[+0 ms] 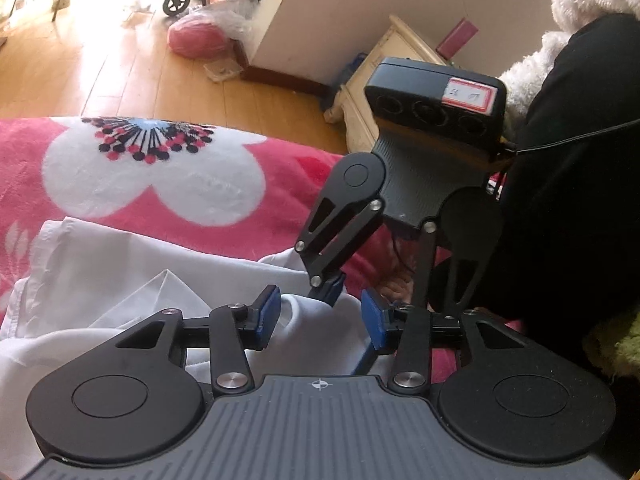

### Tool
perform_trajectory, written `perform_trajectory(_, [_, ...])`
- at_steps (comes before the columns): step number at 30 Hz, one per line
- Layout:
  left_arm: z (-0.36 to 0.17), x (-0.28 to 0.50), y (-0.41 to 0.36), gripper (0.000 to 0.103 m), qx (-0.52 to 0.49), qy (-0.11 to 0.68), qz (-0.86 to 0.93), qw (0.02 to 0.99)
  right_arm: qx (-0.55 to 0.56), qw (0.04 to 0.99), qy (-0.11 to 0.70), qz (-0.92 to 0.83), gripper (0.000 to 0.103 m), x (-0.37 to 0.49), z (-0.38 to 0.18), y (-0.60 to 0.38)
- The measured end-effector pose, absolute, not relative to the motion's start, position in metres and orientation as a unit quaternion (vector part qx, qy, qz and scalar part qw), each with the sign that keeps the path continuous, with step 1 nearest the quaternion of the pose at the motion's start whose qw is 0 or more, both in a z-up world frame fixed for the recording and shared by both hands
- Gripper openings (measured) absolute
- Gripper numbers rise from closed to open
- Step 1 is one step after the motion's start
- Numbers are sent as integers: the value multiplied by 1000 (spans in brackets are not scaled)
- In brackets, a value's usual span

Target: Fold clothes

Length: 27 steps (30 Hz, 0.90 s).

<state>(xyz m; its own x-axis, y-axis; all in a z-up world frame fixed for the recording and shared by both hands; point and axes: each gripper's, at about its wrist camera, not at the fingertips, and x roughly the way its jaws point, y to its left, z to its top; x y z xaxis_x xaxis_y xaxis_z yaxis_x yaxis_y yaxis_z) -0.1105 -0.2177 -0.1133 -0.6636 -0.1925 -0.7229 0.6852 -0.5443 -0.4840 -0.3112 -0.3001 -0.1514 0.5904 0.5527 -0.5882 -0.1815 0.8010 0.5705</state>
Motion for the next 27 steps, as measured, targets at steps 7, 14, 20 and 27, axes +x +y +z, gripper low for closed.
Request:
perform_trajectory(7, [-124, -101, -234, 44, 282, 433, -819, 252, 203, 870, 390, 221, 37, -315, -146, -295])
perform_trajectory(14, [-131, -104, -231, 6, 292, 442, -822, 210, 205, 874, 386, 212, 37, -318, -148, -298])
perform_trajectory(20, [-131, -95, -230, 0, 264, 458, -821, 216, 201, 879, 391, 186, 38, -325, -143, -304])
perform_trajectory(27, [-132, -83, -231, 0, 243, 471, -814, 239, 194, 881, 407, 144, 39, -347, -128, -323])
